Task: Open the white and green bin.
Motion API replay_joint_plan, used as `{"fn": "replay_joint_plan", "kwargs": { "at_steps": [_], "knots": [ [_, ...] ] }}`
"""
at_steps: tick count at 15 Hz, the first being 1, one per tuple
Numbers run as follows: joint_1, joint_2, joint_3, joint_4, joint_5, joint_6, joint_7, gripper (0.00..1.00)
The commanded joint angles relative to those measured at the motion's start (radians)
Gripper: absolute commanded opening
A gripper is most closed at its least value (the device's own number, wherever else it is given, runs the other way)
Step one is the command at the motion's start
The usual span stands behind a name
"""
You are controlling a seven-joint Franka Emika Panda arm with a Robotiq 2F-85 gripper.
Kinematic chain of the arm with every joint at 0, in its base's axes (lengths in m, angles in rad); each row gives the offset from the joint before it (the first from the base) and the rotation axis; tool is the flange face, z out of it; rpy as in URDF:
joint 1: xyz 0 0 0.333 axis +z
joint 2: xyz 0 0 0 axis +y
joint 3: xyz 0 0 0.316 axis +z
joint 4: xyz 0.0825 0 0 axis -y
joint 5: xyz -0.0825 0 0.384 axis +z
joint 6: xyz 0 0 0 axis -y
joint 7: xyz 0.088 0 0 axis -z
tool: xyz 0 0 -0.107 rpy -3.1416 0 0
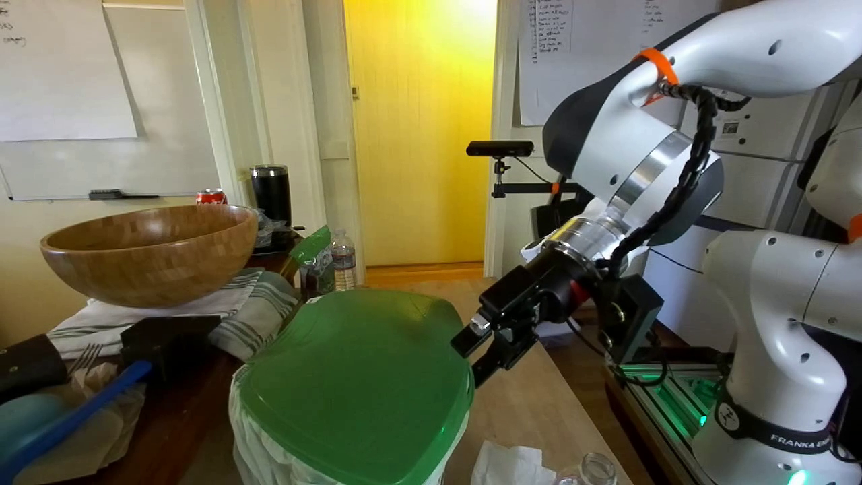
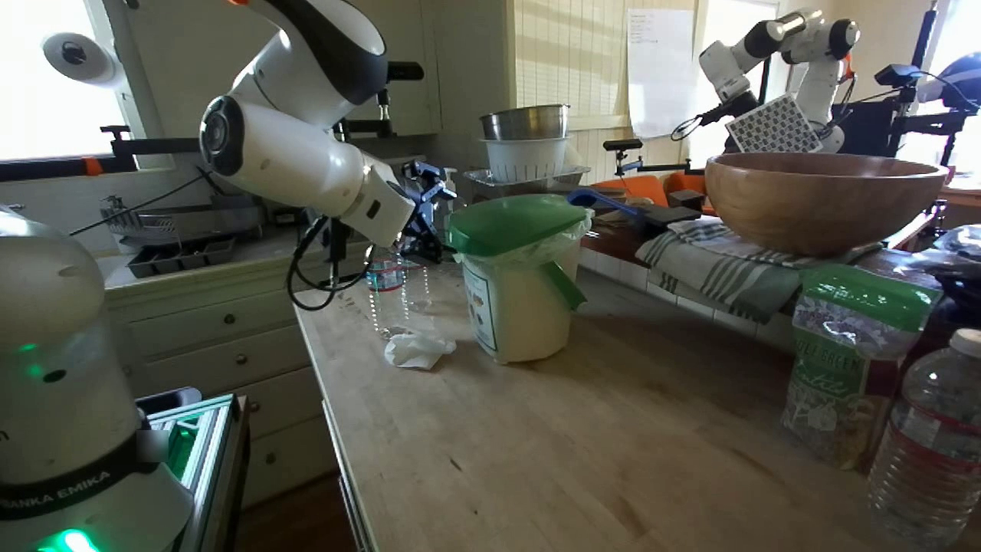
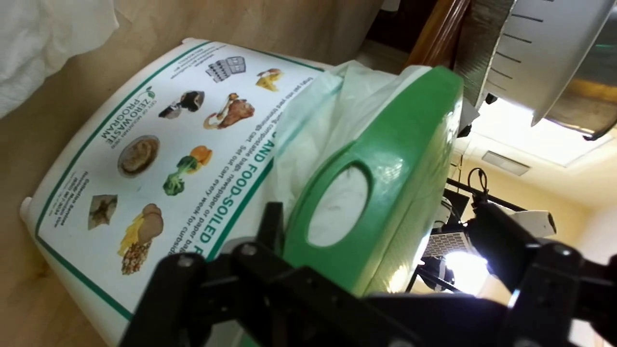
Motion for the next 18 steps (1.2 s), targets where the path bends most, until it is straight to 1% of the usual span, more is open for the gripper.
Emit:
{"fn": "replay_joint_plan", "kwargs": {
  "at_steps": [1, 6, 12, 18],
  "knots": [
    [-0.012, -0.009, 0.020, -0.001, 0.044, 0.006, -0.008, 1.00],
    [0.005, 0.007, 0.023, 0.000, 0.040, 0.019, 0.021, 1.00],
    [0.021, 0.036, 0.013, 0.003, 0.028, 0.000, 0.053, 1.00],
    [0.022, 0.038, 0.015, 0.008, 0.028, -0.019, 0.047, 1.00]
  ]
}}
